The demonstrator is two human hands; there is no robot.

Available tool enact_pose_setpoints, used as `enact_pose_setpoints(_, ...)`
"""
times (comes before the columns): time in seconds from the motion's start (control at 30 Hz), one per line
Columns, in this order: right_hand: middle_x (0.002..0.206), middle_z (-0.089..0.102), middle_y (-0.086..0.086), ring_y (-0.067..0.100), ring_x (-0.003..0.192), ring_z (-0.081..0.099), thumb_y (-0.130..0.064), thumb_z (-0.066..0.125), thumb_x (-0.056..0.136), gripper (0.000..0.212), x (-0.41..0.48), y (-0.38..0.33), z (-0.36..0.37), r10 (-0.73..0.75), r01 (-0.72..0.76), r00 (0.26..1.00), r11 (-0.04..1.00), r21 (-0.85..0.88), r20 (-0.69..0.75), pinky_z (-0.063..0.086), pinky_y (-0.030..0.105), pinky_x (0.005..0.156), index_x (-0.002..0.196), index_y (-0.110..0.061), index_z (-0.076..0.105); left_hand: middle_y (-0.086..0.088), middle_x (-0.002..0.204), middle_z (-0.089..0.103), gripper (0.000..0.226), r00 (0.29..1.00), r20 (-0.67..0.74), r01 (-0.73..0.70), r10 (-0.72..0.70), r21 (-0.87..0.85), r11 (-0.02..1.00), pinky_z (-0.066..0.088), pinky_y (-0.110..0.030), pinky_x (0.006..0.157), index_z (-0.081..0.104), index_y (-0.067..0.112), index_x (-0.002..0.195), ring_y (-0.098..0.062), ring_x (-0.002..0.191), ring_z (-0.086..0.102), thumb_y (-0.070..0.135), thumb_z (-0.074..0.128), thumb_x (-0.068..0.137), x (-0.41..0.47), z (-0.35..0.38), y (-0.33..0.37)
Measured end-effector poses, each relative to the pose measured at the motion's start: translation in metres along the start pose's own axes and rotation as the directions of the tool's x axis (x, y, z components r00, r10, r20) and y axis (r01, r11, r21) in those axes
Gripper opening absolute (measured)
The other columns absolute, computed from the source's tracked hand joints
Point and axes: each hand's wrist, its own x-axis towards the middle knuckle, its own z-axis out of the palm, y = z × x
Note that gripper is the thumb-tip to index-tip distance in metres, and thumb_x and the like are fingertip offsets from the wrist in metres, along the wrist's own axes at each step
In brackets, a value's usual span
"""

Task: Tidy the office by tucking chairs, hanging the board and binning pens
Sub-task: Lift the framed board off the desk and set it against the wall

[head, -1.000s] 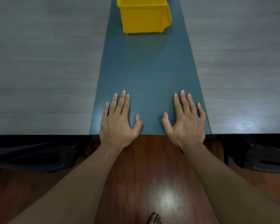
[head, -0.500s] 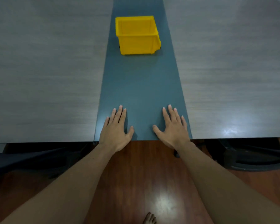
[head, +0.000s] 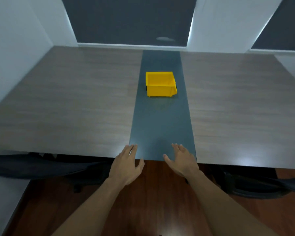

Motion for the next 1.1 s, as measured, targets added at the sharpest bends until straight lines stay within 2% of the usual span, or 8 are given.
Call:
enact_pose_setpoints(0.27, 0.168, 0.04, 0.007, 0.025, 0.16, 0.027, -0.071, 0.042, 0.101, 0.083, -0.063, -0.085, -0.019, -0.082, 0.084, 0.996, 0.994, 0.069, -0.035, 0.032, 0.052, 0.123, 0.163, -0.016, 0.035, 0.002, 0.176, 0.027, 0.072, 0.994, -0.098, 0.038, -0.054, -0.153, 0.987, 0.03, -0.037, 0.129, 0.027, 0.023, 0.169, -0.015, 0.165, 0.019, 0.055, 0.043, 0.106, -0.108, -0.063, -0.026)
enact_pose_setpoints(0.4, 0.166, 0.043, 0.007, 0.026, 0.157, 0.032, -0.071, 0.044, 0.099, 0.082, -0.075, -0.139, -0.022, -0.134, 0.138, 0.99, 0.986, 0.091, -0.054, 0.037, 0.053, 0.122, 0.161, -0.017, 0.039, 0.004, 0.174, 0.031, 0.071, 0.981, -0.19, -0.003, -0.029, -0.166, 0.986, 0.035, -0.033, 0.127, 0.03, 0.023, 0.168, -0.012, 0.162, 0.026, 0.055, 0.045, 0.106, -0.148, -0.099, -0.059)
enact_pose_setpoints(0.6, 0.161, 0.049, 0.007, 0.028, 0.15, 0.043, -0.068, 0.049, 0.099, 0.079, -0.092, -0.242, -0.03, -0.276, 0.288, 0.954, 0.951, 0.11, -0.116, 0.04, 0.05, 0.119, 0.158, -0.015, 0.045, 0.007, 0.175, 0.029, 0.073, 0.943, -0.321, 0.033, -0.092, -0.185, 0.982, 0.036, -0.039, 0.128, 0.026, 0.026, 0.169, -0.009, 0.164, 0.019, 0.059, 0.041, 0.105, -0.201, -0.153, -0.13)
enact_pose_setpoints(0.77, 0.16, 0.051, 0.004, 0.025, 0.148, 0.046, -0.069, 0.047, 0.099, 0.079, -0.112, -0.338, -0.023, -0.435, 0.444, 0.892, 0.894, 0.059, -0.121, 0.041, 0.045, 0.12, 0.157, -0.015, 0.047, 0.008, 0.174, 0.03, 0.07, 0.885, -0.405, 0.162, -0.229, -0.192, 0.968, 0.034, -0.033, 0.126, 0.028, 0.025, 0.169, -0.008, 0.164, 0.017, 0.056, 0.042, 0.107, -0.263, -0.183, -0.209)
enact_pose_setpoints(0.93, 0.159, 0.052, 0.004, 0.025, 0.147, 0.047, -0.072, 0.045, 0.098, 0.081, -0.142, -0.432, -0.006, -0.556, 0.562, 0.825, 0.826, 0.041, -0.104, 0.042, 0.045, 0.119, 0.157, -0.016, 0.047, 0.01, 0.175, 0.027, 0.069, 0.812, -0.441, 0.3, -0.382, -0.246, 0.922, 0.031, -0.037, 0.128, 0.026, 0.028, 0.169, -0.009, 0.165, 0.014, 0.056, 0.041, 0.108, -0.341, -0.204, -0.282)
enact_pose_setpoints(1.1, 0.158, 0.053, 0.006, 0.027, 0.145, 0.049, -0.071, 0.048, 0.099, 0.079, -0.182, -0.517, 0.023, -0.674, 0.676, 0.736, 0.736, 0.023, -0.062, 0.043, 0.043, 0.118, 0.155, -0.015, 0.049, 0.007, 0.172, 0.033, 0.071, 0.706, -0.48, 0.425, -0.52, -0.301, 0.854, 0.035, -0.042, 0.128, 0.03, 0.027, 0.167, -0.014, 0.16, 0.03, 0.058, 0.042, 0.105, -0.424, -0.219, -0.339)
